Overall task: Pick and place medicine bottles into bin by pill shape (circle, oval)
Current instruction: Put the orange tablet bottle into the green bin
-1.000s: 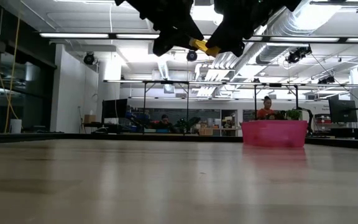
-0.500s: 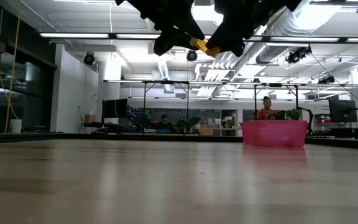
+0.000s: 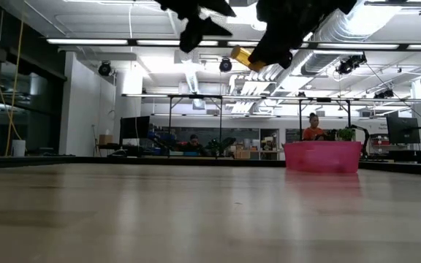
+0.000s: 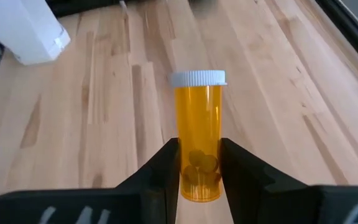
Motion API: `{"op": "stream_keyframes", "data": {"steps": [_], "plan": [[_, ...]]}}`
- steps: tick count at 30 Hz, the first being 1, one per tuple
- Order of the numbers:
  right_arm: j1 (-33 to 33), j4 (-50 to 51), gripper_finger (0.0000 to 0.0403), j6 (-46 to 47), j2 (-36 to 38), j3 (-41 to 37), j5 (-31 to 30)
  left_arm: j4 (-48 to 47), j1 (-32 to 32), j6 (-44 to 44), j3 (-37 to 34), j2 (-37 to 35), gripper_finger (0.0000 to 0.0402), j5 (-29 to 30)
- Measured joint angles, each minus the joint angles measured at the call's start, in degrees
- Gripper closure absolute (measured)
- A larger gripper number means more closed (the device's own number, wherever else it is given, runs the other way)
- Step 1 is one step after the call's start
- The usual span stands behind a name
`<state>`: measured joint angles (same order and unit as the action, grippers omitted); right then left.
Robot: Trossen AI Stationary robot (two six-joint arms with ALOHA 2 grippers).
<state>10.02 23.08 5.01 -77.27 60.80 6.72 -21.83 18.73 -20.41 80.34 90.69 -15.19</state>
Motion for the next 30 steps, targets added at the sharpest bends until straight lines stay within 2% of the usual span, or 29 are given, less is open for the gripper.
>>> {"op": "stream_keyframes", "data": {"steps": [4, 8, 10, 13, 18, 20, 24, 30], "plan": [[1.2, 5.5, 0.0318, -2.5, 3.8, 0.0, 0.0, 0.2, 1.5, 1.4, 0.0, -4.8, 0.024, -2.6], [2.3, 7.3, 0.0318, -1.1, 9.5, -1.3, -0.1, 5.4, 0.9, 5.8, -1.8, -10.1, 0.024, 0.7], [2.5, 5.2, 0.0318, 0.8, 13.0, -3.5, -0.1, 13.2, -0.3, 6.5, -5.7, -12.9, 0.024, 3.2], [2.5, -3.6, 0.0318, 5.8, 18.6, -9.1, -0.4, 28.3, -1.7, 6.3, -15.3, -16.7, 0.024, 4.9], [0.9, -25.8, 0.0318, 13.2, 25.1, -20.5, -2.0, 57.7, -3.8, -1.1, -32.0, -18.9, 0.0241, 6.2], [0.2, -32.5, 0.0318, 14.9, 26.1, -23.8, -2.2, 64.7, -4.5, -4.6, -36.6, -18.7, 0.0242, 7.6], [-0.5, -36.5, 0.0318, 15.7, 26.4, -26.1, -2.2, 66.6, -4.6, -5.9, -40.7, -18.5, 0.0242, 8.2], [-0.5, -36.8, 0.0318, 15.6, 26.4, -26.1, -2.2, 66.8, -4.7, -6.0, -40.9, -18.5, 0.0242, 7.5]]}}
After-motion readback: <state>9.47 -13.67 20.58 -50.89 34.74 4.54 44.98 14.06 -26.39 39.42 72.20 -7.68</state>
